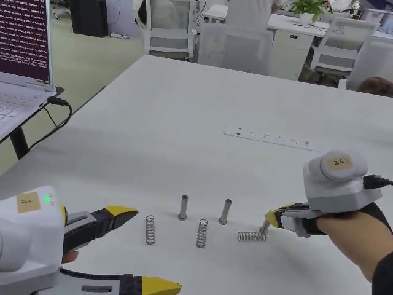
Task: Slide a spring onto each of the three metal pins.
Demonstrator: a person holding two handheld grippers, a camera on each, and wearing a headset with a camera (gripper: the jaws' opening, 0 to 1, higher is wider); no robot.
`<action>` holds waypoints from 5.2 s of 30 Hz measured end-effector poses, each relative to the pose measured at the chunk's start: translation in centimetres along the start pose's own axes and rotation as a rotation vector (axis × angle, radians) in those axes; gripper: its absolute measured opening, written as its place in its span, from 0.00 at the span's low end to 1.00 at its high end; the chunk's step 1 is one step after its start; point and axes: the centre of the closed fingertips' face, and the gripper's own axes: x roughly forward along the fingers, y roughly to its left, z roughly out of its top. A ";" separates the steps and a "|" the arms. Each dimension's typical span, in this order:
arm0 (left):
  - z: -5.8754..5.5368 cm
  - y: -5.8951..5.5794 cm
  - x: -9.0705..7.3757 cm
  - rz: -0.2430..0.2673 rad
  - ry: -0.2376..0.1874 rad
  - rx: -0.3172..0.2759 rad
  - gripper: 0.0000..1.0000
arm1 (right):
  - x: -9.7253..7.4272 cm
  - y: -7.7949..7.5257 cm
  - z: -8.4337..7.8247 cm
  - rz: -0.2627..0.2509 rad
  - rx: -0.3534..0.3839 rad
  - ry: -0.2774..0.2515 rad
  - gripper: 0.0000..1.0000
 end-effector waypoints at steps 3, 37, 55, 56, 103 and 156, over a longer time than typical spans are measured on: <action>0.0 0.0 0.0 0.002 0.000 -0.002 0.77 | 0.0 0.0 -0.1 -0.003 -0.009 0.010 0.05; -0.2 -0.2 0.4 -0.015 0.007 0.001 0.77 | -3.0 0.7 -1.1 0.022 -0.103 -0.019 0.16; -0.5 -0.3 0.5 -0.016 0.022 -0.001 0.76 | -0.8 5.8 -2.2 0.247 -0.243 -0.017 0.18; -0.5 -0.3 0.6 -0.017 0.023 -0.002 0.76 | -0.6 6.1 -2.0 0.254 -0.261 -0.020 0.18; -0.7 -0.4 -0.4 0.013 0.000 -0.031 0.75 | 3.7 5.9 -3.2 0.322 -0.898 0.414 0.10; -0.5 -2.4 1.0 -0.061 0.006 -0.005 0.72 | -2.0 10.2 -0.6 0.339 -0.635 0.175 0.08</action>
